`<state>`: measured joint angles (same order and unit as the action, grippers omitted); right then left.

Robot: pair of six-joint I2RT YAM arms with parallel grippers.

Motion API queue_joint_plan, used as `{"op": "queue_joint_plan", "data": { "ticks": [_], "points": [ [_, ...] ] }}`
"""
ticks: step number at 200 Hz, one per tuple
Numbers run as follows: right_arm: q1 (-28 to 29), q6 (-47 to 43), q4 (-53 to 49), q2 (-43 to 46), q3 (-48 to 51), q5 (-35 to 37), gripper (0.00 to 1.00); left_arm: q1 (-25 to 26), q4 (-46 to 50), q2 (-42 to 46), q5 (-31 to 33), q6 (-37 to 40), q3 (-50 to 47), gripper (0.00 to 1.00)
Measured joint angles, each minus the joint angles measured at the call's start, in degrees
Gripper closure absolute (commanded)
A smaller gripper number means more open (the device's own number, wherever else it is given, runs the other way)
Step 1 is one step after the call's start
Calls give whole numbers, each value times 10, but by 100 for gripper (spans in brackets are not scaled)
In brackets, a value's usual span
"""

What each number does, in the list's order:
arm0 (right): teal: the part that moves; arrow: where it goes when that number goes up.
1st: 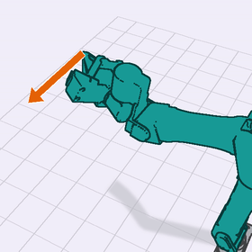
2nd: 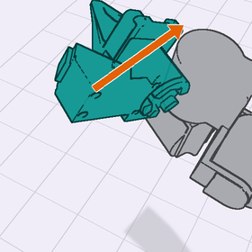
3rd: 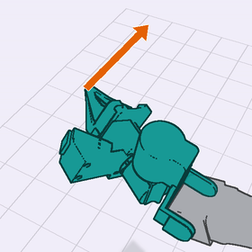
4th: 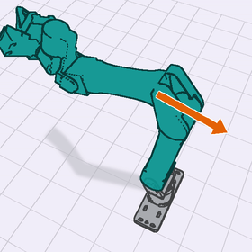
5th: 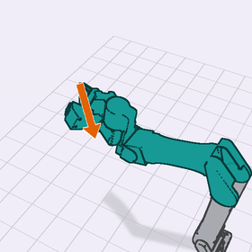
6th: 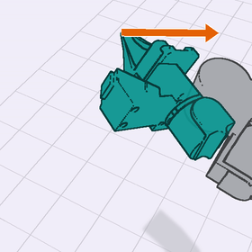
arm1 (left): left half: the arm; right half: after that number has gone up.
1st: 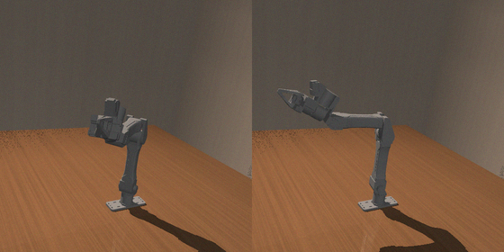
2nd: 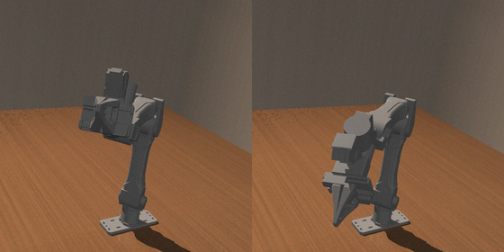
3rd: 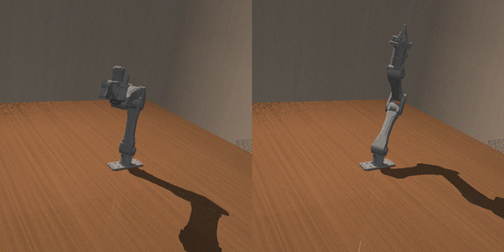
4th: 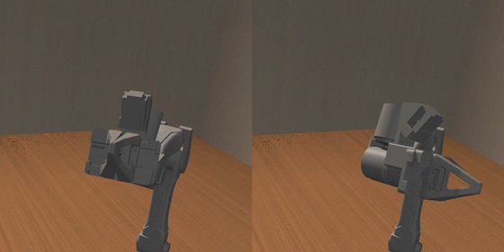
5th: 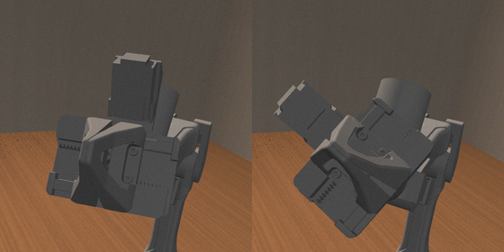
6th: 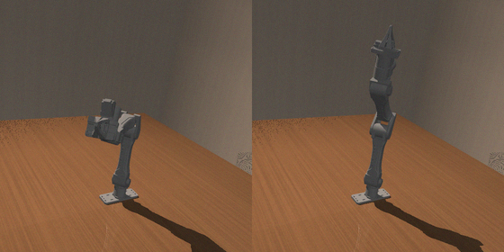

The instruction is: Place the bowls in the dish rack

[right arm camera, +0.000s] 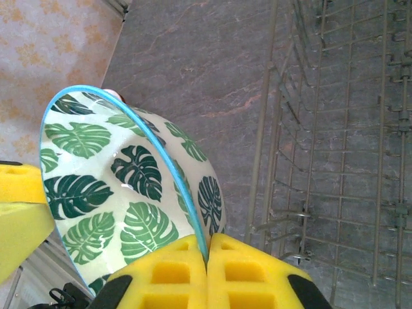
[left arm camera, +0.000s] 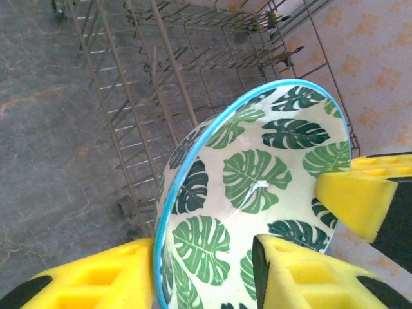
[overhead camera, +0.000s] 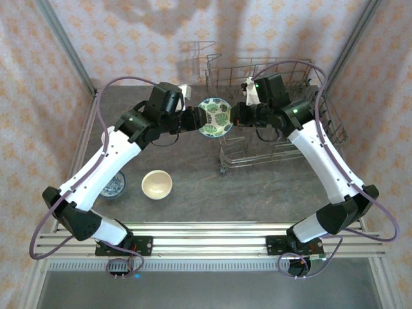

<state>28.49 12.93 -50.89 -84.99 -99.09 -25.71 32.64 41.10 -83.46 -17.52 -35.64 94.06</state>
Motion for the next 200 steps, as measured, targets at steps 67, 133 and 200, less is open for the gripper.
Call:
{"op": "queue_joint_plan", "data": {
  "ticks": [67, 133, 200],
  "points": [
    [-22, 17, -2, 0, -1, 91, 100, 0, -5, 45, 34, 10, -5, 43],
    [-82, -8, -30, 0, -21, 321, 100, -14, -17, 106, 60, 22, -91, 39],
    [-82, -66, -64, -24, -15, 591, 100, -69, -34, 110, 29, 23, -196, 38]
  ]
}}
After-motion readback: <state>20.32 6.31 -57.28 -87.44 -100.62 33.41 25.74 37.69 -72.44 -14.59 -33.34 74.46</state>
